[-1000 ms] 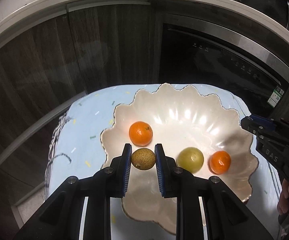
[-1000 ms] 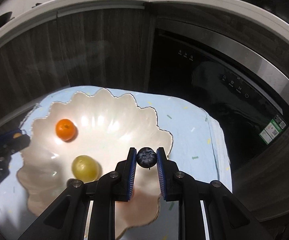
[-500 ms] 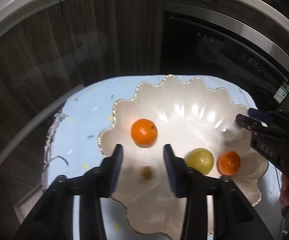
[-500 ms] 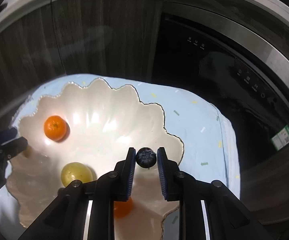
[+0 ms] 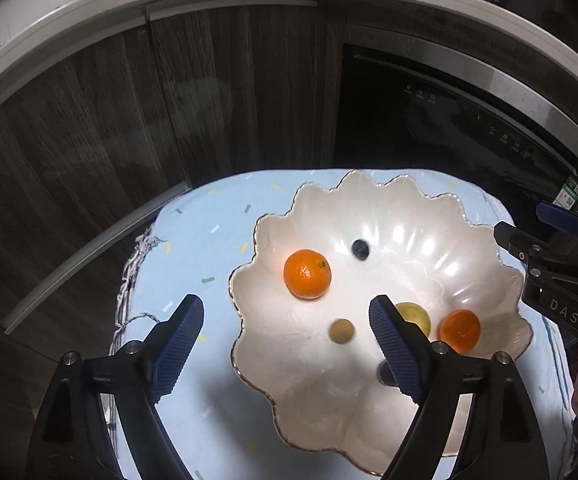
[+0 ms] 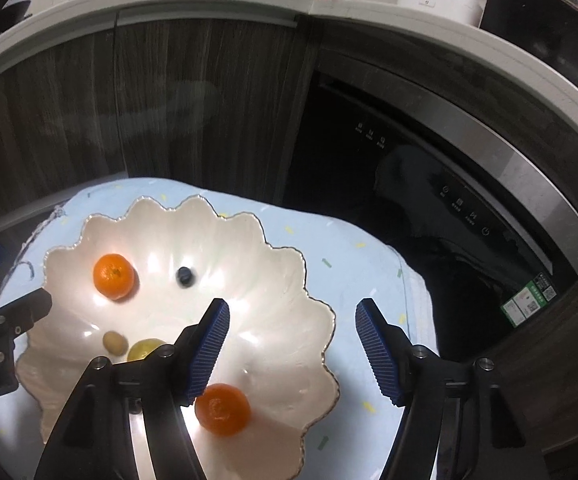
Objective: Organize fruits
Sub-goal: 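Withdraw both tools from the bowl toward the remaining fruits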
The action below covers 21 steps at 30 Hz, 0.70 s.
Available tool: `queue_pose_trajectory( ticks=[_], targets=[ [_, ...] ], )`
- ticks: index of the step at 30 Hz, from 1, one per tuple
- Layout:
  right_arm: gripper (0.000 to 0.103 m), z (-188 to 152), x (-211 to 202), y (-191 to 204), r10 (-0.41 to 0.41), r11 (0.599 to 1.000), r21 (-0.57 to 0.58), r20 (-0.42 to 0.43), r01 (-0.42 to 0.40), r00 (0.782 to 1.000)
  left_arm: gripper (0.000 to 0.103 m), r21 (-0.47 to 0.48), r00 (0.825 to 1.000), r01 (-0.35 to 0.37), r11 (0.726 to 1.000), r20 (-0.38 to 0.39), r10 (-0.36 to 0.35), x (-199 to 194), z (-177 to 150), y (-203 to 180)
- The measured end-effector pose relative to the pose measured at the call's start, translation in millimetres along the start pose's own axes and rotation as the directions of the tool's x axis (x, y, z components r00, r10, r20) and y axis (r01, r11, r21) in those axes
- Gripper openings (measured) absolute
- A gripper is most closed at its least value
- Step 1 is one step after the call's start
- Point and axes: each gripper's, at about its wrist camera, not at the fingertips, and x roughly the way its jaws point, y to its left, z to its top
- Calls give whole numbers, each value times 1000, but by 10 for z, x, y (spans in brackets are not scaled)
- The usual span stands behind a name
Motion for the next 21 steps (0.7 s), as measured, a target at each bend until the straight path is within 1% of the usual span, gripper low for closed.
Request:
queue_pose_trajectory(
  ticks=[6,10,21],
  targets=[
    [66,4,-193,-15,13,1000,20,30,-14,999,85,25,999,-11,1000,32,10,-210,18,-32],
    [66,-27,-291,-25,23,999,34,43,-25,999,85,19,999,-17,1000,50,16,-353,0,-30],
    [66,-189,-613,-80,41,998,53,75,-45,996,85,31,997,-18,999,76,15,-683,-173,-132]
  ],
)
